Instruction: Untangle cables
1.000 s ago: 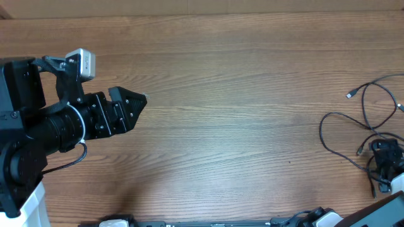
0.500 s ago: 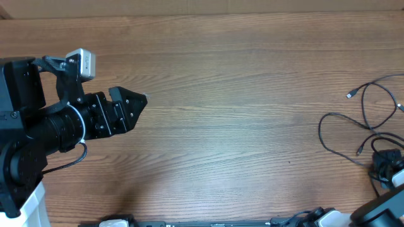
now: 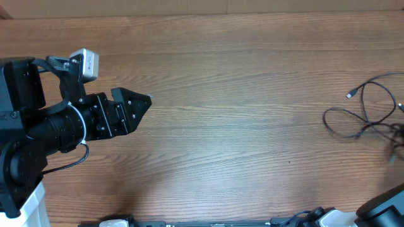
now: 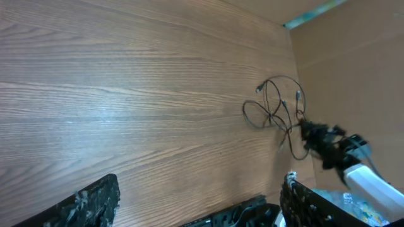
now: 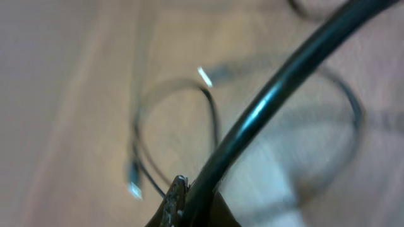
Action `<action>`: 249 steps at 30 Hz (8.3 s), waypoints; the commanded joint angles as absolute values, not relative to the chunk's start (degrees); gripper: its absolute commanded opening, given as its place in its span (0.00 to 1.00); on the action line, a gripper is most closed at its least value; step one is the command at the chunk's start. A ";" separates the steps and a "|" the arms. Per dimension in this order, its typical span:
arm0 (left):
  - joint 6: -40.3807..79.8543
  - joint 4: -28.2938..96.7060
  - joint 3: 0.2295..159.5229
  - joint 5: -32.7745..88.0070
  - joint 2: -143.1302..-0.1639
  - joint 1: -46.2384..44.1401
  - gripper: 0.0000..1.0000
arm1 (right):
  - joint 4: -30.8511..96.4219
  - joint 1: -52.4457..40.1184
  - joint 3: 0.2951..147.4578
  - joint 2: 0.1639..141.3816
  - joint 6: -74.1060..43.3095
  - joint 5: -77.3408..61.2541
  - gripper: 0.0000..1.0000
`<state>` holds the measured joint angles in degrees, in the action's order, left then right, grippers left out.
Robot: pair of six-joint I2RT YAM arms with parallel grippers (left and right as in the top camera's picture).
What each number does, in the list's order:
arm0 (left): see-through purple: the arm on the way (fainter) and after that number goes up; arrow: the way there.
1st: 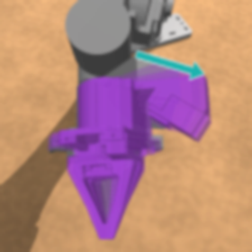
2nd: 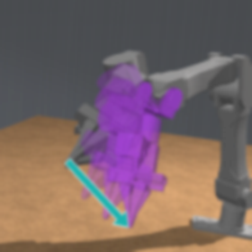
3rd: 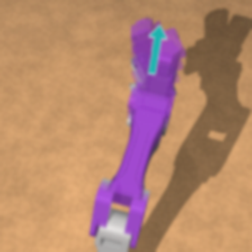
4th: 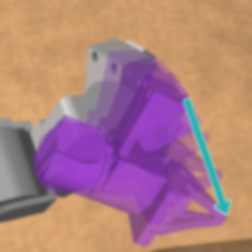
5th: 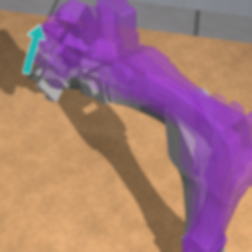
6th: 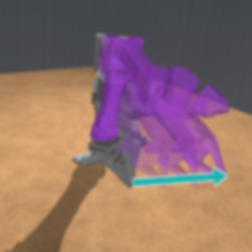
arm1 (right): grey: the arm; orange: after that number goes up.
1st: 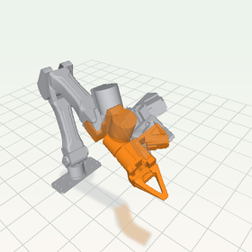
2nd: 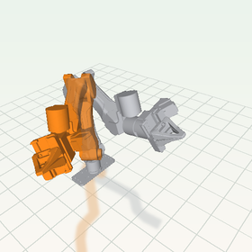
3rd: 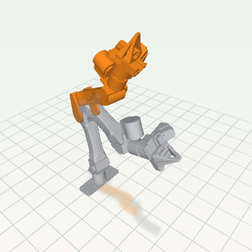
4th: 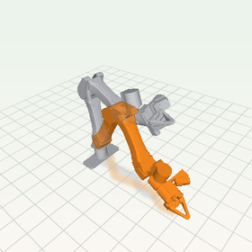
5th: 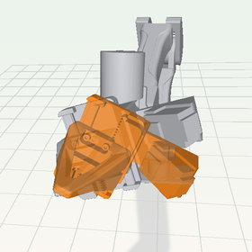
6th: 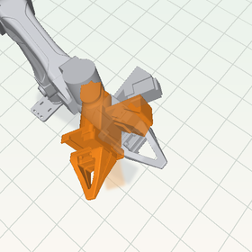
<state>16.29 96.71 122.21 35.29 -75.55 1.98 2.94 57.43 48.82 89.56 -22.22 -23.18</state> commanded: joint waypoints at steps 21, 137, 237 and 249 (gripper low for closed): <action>15.86 96.79 122.08 40.51 -75.59 -3.22 0.80 | 14.94 61.01 84.18 90.83 -24.21 -19.31 0.05; 24.93 95.61 128.99 0.91 -55.61 -5.28 1.00 | 70.24 -18.63 84.44 52.47 1.08 15.40 1.00; 16.23 -18.06 1.91 -4.69 -0.19 -0.78 1.00 | 70.24 -18.63 84.44 52.47 1.08 15.40 1.00; 2.35 -11.44 0.25 -6.39 -0.19 -0.78 1.00 | 70.24 -18.63 84.44 52.47 1.08 15.40 1.00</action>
